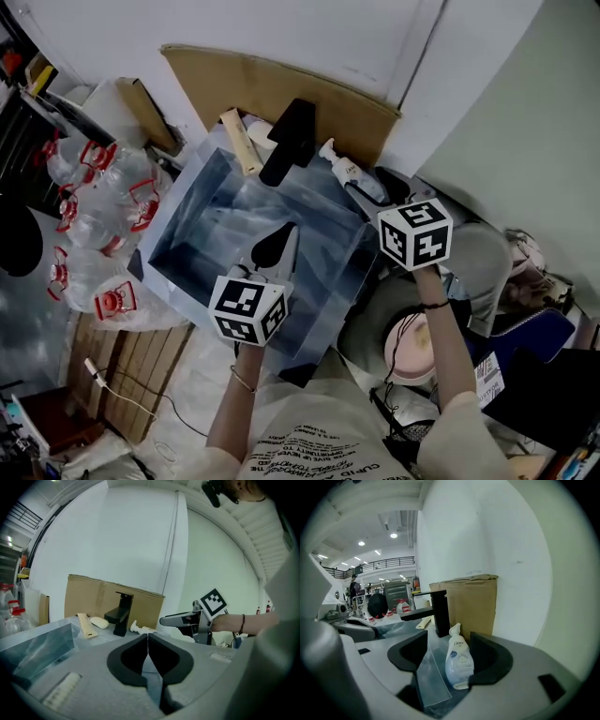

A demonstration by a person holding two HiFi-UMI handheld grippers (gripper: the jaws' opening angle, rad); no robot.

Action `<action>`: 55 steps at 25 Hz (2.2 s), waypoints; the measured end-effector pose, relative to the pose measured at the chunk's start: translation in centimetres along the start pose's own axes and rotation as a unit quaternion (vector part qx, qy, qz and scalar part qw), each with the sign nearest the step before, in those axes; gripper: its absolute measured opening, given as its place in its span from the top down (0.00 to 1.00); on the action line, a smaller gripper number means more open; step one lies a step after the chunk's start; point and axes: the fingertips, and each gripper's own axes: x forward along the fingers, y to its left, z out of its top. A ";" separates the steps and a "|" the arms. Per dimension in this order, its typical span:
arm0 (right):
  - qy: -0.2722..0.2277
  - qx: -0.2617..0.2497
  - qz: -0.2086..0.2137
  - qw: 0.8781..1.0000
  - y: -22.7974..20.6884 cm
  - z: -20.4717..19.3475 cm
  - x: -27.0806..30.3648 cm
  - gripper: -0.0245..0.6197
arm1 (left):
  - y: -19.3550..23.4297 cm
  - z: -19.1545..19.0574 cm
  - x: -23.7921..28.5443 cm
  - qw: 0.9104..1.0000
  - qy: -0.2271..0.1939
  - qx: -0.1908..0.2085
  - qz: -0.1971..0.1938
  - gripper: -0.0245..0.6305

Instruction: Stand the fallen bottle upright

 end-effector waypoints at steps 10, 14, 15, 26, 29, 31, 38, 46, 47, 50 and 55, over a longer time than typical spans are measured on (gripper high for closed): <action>0.104 -0.037 0.021 0.994 -1.2 -1.4 5.3 0.53 | 1.6 -2.0 3.6 0.999 0.030 -0.015 -0.039 0.92; 0.143 -0.044 0.023 0.988 -1.9 -2.0 6.9 0.53 | 1.8 -2.5 4.7 0.998 0.037 -0.020 -0.053 0.92; 0.153 -0.042 0.025 0.987 -2.0 -2.2 7.3 0.53 | 1.9 -2.7 4.9 0.997 0.040 -0.021 -0.056 0.92; 0.251 -0.055 0.056 0.965 -1.7 -4.7 10.0 0.51 | 3.2 -4.3 6.4 0.995 0.057 -0.042 -0.066 0.92; 0.268 -0.064 0.057 0.960 -1.7 -5.2 10.3 0.51 | 3.4 -4.6 6.6 0.995 0.059 -0.046 -0.066 0.92; 0.281 -0.072 0.056 0.955 -1.8 -5.5 10.5 0.51 | 3.6 -4.6 6.7 0.995 0.059 -0.048 -0.066 0.92; 0.312 -0.087 0.064 0.944 -1.7 -5.8 10.5 0.53 | 3.5 -4.6 6.8 0.995 0.059 -0.050 -0.067 0.93; 0.314 -0.095 0.044 0.944 -2.0 -5.8 10.3 0.56 | 3.3 -4.7 6.6 0.995 0.059 -0.048 -0.066 0.92; 0.312 -0.096 0.043 0.944 -2.0 -5.8 10.3 0.56 | 3.3 -4.7 6.6 0.995 0.060 -0.048 -0.065 0.92; 0.304 -0.098 0.036 0.947 -2.2 -5.6 10.0 0.56 | 3.3 -4.8 6.4 0.995 0.061 -0.048 -0.063 0.92; 0.287 -0.099 0.024 0.952 -2.5 -5.1 9.4 0.56 | 2.9 -4.8 6.2 0.995 0.061 -0.048 -0.064 0.92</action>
